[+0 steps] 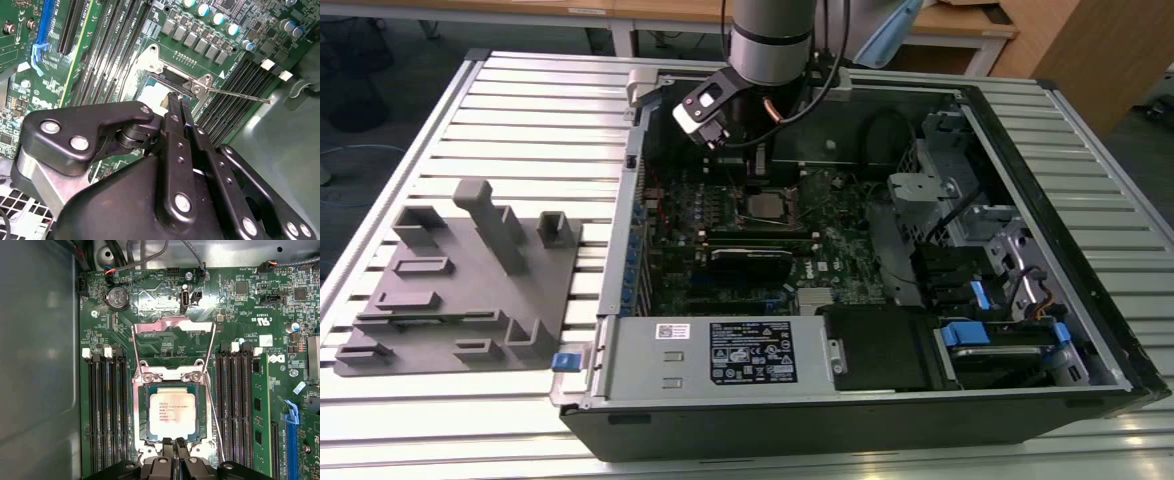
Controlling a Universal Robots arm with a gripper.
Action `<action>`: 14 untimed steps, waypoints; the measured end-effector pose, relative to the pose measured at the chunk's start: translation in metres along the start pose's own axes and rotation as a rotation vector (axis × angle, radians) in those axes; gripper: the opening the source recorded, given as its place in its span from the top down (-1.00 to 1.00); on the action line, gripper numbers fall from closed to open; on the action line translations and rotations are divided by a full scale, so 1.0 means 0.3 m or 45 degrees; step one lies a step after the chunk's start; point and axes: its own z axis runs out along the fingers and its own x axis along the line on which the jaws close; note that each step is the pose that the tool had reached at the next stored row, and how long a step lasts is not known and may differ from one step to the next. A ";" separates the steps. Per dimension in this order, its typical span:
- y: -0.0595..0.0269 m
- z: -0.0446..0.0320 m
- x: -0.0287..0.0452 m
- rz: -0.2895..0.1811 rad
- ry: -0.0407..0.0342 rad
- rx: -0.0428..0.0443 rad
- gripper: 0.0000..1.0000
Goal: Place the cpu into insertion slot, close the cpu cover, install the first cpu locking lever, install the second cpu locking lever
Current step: 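Place the cpu into insertion slot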
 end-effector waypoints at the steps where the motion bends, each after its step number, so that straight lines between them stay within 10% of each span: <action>1: 0.000 0.000 0.000 0.000 0.0001 0.001 0.67; 14: 0.052 0.014 0.003 0.000 0.0002 0.002 0.67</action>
